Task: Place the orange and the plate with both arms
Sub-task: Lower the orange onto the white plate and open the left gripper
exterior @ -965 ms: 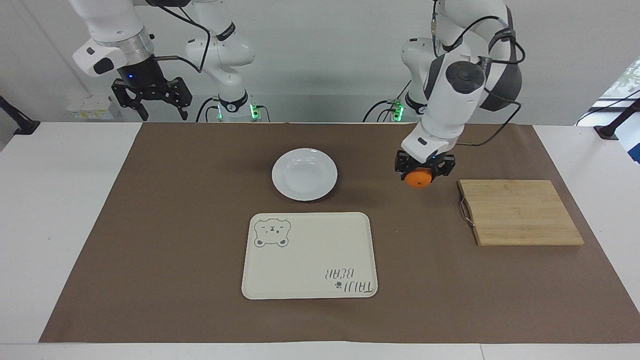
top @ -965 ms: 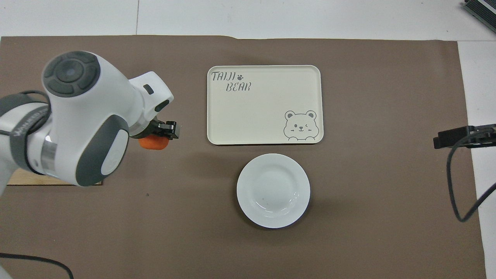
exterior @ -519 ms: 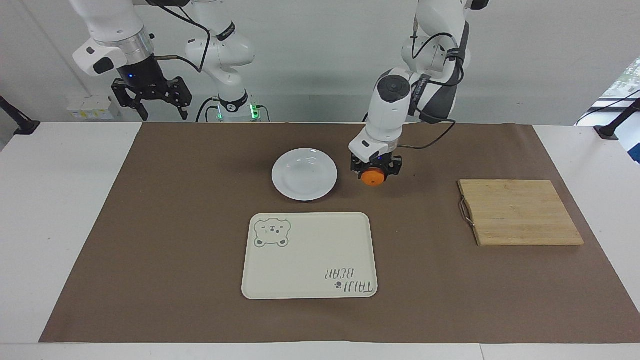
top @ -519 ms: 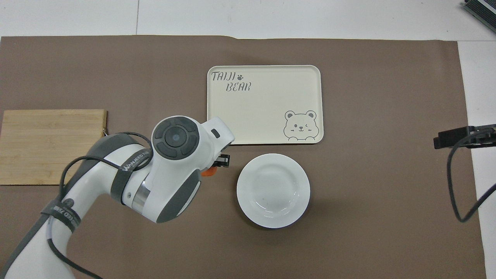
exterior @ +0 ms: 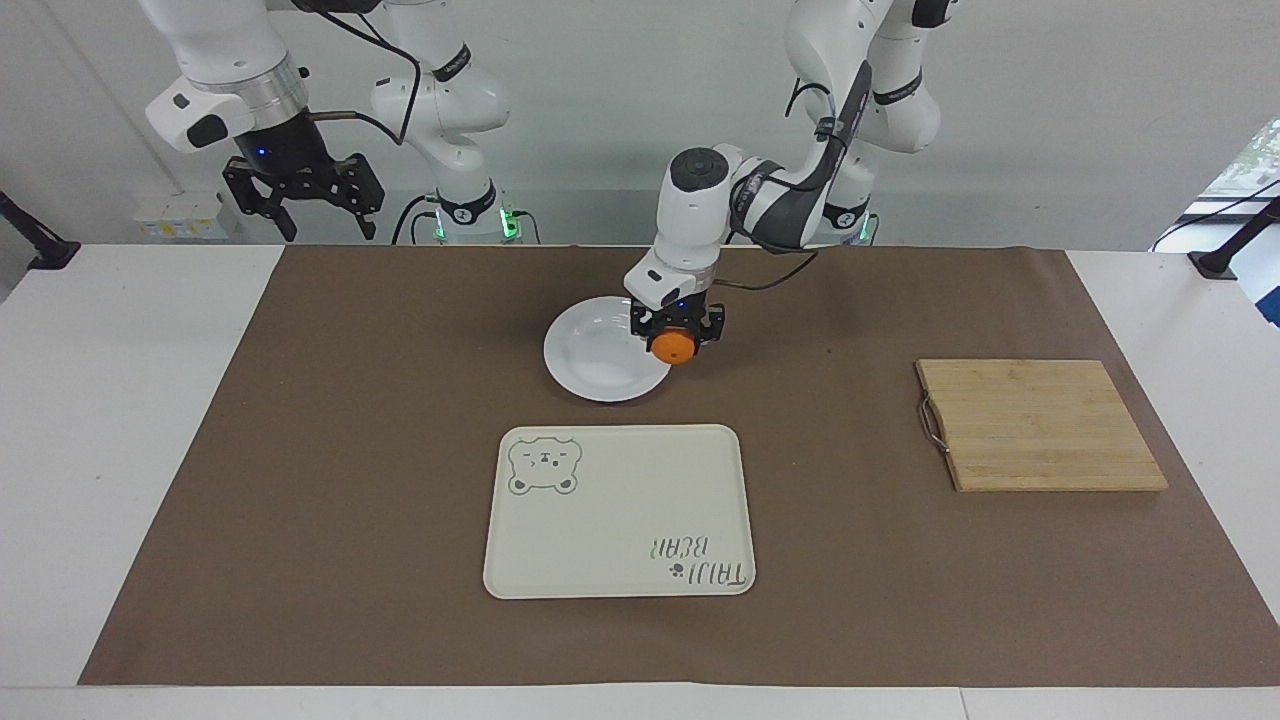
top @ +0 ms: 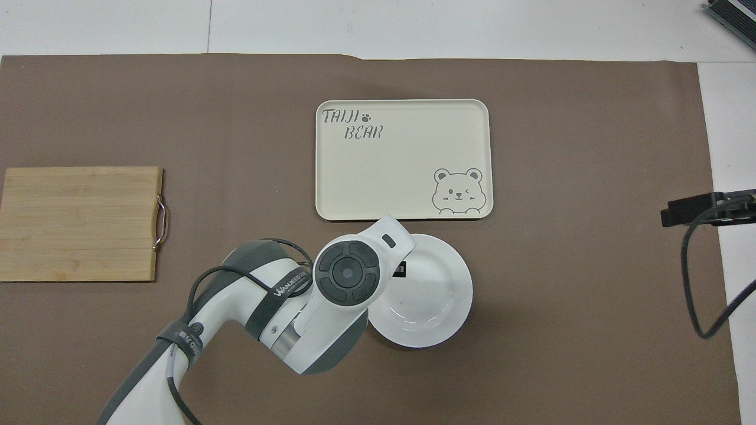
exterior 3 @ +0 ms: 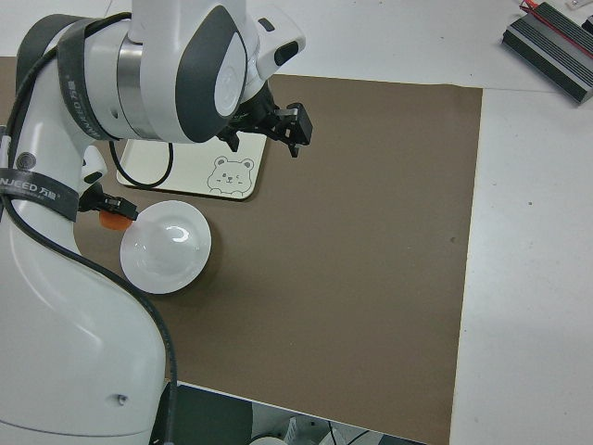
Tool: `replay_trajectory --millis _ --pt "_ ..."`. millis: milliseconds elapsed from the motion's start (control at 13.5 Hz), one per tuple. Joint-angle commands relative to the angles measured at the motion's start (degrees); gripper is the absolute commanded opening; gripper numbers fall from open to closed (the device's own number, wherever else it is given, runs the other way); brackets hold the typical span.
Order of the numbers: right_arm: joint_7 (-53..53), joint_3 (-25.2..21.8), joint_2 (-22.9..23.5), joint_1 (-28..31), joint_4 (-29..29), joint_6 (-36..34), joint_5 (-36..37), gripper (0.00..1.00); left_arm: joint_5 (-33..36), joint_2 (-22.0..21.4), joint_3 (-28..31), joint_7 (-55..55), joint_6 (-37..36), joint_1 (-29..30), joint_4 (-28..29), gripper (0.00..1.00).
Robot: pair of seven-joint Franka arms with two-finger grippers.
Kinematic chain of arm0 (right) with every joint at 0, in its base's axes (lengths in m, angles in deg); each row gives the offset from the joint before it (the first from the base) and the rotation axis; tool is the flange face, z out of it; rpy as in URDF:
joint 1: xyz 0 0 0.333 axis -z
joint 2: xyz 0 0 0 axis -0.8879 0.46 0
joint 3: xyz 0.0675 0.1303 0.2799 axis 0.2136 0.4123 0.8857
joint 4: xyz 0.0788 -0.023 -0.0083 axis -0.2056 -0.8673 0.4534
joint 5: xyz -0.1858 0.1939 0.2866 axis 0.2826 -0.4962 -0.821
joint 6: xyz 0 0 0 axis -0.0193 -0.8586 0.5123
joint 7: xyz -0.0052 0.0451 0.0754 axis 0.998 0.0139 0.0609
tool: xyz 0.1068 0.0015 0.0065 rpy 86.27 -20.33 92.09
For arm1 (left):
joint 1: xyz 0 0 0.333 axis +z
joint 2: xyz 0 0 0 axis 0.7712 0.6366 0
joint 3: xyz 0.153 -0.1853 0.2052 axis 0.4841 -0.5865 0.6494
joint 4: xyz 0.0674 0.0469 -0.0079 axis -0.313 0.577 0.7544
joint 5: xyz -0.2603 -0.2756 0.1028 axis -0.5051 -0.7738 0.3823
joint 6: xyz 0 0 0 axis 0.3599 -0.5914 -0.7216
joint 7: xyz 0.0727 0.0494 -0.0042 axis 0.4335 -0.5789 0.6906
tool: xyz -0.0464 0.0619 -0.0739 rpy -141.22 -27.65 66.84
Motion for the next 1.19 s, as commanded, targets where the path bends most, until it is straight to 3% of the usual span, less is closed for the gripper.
replay_trajectory --millis 0,297,371,445,519,594,890,1113 --pt "-1.5 0.36 -1.32 1.07 -1.69 0.26 -0.76 1.0 -2.18 1.99 1.01 4.2 5.75 -3.43 0.27 0.0" --pt "-1.5 0.36 -1.32 1.07 -1.78 0.26 -0.76 1.0 -2.55 5.24 1.01 11.05 10.4 -6.51 0.27 0.0" --pt "-1.5 0.36 -1.32 1.07 -1.78 0.26 -0.76 1.0 -2.55 5.6 0.92 12.28 11.29 -6.52 0.27 0.08" --pt "-1.5 0.36 -1.4 1.07 -1.78 0.26 -0.76 1.0 -2.55 5.78 0.92 12.38 11.22 -6.52 0.45 0.45" --pt "-1.5 0.36 -1.41 1.07 -1.78 0.26 -0.76 1.0 -2.55 5.7 0.92 12.73 11.48 -6.69 0.71 0.54" --pt "-1.5 0.36 -1.41 1.07 -1.78 0.26 -0.76 1.0 -2.63 5.69 0.92 13.26 11.74 -7.04 0.71 1.0" --pt "-1.59 0.27 -1.23 1.51 -1.34 0.53 -0.67 1.0 -2.63 4.47 1.01 15.29 10.96 -6.78 0.36 1.0" --pt "-1.24 0.53 -0.97 1.78 -0.99 0.0 -0.67 1.0 -2.63 0.43 1.1 14.06 5.7 -4.07 -0.25 1.0"
